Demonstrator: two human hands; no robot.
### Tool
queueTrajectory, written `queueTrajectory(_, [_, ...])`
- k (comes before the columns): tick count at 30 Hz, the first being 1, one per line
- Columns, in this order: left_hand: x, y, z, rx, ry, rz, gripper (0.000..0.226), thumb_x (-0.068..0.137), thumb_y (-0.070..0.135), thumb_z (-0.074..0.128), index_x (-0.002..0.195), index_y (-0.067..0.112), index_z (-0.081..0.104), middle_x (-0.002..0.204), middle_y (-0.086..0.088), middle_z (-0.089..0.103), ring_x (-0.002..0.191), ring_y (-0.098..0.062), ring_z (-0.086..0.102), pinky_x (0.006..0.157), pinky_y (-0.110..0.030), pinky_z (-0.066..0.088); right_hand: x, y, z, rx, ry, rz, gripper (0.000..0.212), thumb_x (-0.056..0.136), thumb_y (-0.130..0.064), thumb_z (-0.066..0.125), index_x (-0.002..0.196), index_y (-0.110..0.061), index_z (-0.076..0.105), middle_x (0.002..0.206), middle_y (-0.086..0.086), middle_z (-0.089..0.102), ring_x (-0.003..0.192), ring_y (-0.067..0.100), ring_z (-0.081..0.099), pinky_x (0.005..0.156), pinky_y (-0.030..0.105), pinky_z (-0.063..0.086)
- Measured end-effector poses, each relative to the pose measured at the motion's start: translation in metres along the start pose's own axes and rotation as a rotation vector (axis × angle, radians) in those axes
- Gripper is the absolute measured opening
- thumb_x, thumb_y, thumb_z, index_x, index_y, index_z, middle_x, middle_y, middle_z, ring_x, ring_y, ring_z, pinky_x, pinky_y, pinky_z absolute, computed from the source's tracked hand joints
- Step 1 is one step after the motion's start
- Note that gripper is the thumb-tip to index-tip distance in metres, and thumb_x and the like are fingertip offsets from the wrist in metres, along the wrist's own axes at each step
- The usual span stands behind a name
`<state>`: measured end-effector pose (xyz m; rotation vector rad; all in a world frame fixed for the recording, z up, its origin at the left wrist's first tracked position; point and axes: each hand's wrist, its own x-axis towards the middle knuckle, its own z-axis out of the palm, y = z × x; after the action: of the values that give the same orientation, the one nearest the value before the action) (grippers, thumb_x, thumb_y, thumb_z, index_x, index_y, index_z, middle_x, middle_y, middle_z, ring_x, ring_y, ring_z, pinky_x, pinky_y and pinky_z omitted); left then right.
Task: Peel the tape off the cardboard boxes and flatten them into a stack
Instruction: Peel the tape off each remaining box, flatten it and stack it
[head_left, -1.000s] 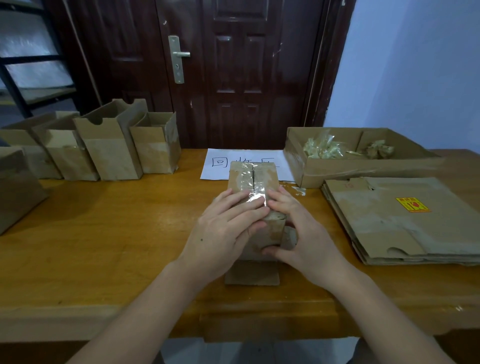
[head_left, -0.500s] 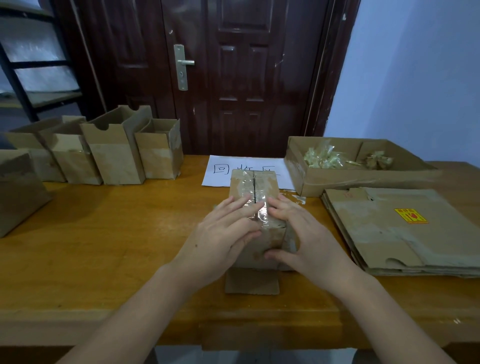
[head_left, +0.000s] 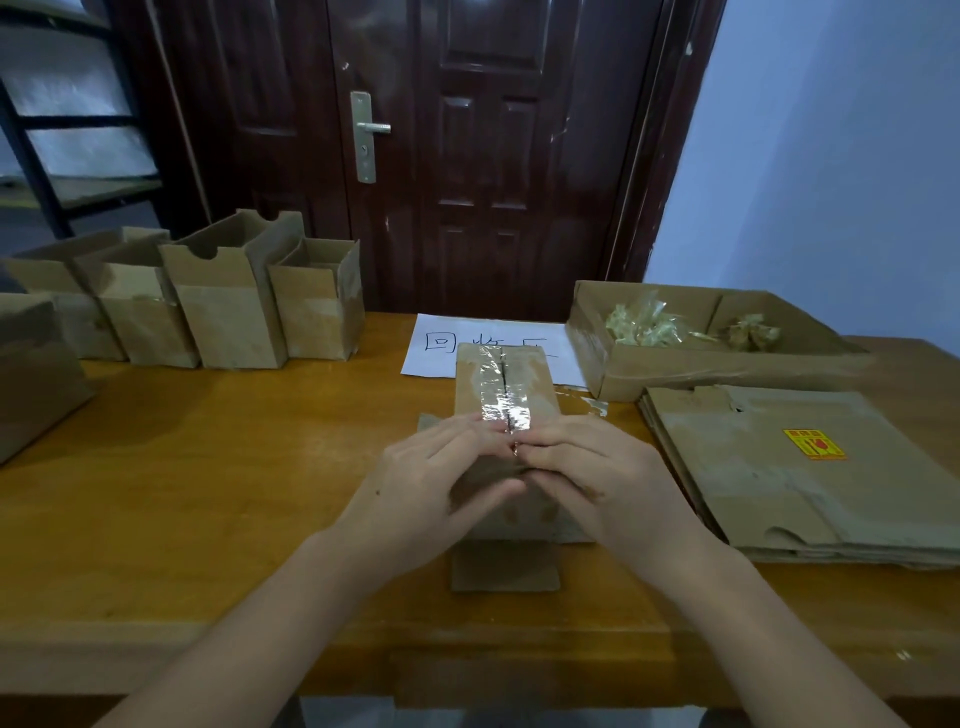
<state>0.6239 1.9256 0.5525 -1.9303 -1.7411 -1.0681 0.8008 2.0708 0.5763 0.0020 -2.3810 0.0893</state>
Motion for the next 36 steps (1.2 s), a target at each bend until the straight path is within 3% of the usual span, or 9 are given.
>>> queueTrajectory(2, [-0.002,-0.003,-0.003,-0.019,-0.028,-0.004,0.033,0.100,0.051,0.056,0.125,0.030,0.063,0.134,0.011,0.065,0.138,0.005,0.045,0.115,-0.019,0.036,-0.002,0.000,0.004,0.003,0.029,-0.013,0.025,0.097,-0.020,0.062,0.113,-0.009,0.077,0.115,0.005,0.075,0.110,0.019,0.070,0.091,0.039,0.060])
queueTrajectory(5, [-0.001,-0.005,-0.003,-0.052,0.008,0.057,0.025,0.100,0.035,0.060,0.118,0.021,0.070,0.128,0.009,0.068,0.133,0.007,0.050,0.117,-0.020,0.035,-0.004,-0.001,0.009,-0.016,0.102,-0.054,0.022,0.097,-0.017,0.064,0.110,-0.007,0.078,0.115,0.007,0.075,0.111,0.020,0.070,0.093,0.041,0.059])
queueTrajectory(11, [0.000,-0.007,0.001,-0.056,0.032,0.107,0.021,0.099,0.027,0.065,0.114,0.015,0.074,0.126,0.005,0.070,0.128,-0.002,0.059,0.116,-0.031,0.041,-0.006,0.000,0.013,-0.025,0.140,-0.047,0.015,0.097,-0.017,0.067,0.106,-0.011,0.078,0.112,0.002,0.076,0.112,0.012,0.069,0.096,0.037,0.058])
queueTrajectory(15, [0.001,-0.007,0.001,-0.072,0.034,0.072,0.023,0.100,0.028,0.063,0.117,0.017,0.073,0.126,0.007,0.069,0.128,0.001,0.057,0.117,-0.026,0.038,-0.004,-0.001,0.017,-0.023,0.183,-0.028,0.016,0.098,-0.017,0.065,0.106,-0.011,0.077,0.107,0.000,0.077,0.110,0.010,0.069,0.094,0.033,0.058])
queueTrajectory(20, [0.002,-0.008,0.001,-0.073,0.064,0.063,0.021,0.104,0.022,0.058,0.117,0.014,0.073,0.125,0.003,0.071,0.127,-0.002,0.060,0.115,-0.029,0.042,-0.004,0.001,0.012,0.009,0.126,0.009,0.029,0.097,-0.027,0.068,0.123,-0.015,0.070,0.118,-0.004,0.073,0.111,0.004,0.067,0.087,0.024,0.059])
queueTrajectory(28, [0.004,-0.007,0.000,-0.044,0.082,0.052,0.022,0.099,0.029,0.066,0.116,0.016,0.071,0.124,0.004,0.071,0.127,0.002,0.056,0.113,-0.020,0.041,0.000,0.001,0.006,-0.008,0.096,-0.040,0.019,0.098,-0.021,0.064,0.110,-0.013,0.078,0.115,-0.003,0.076,0.111,0.007,0.069,0.088,0.030,0.061])
queueTrajectory(36, [0.003,-0.006,0.002,-0.031,0.104,0.068,0.020,0.104,0.020,0.060,0.118,0.012,0.073,0.125,0.001,0.071,0.126,-0.004,0.061,0.114,-0.028,0.044,0.004,-0.001,0.003,-0.051,0.111,-0.059,0.025,0.101,-0.024,0.058,0.111,-0.011,0.077,0.108,-0.001,0.077,0.101,0.008,0.073,0.078,0.025,0.062])
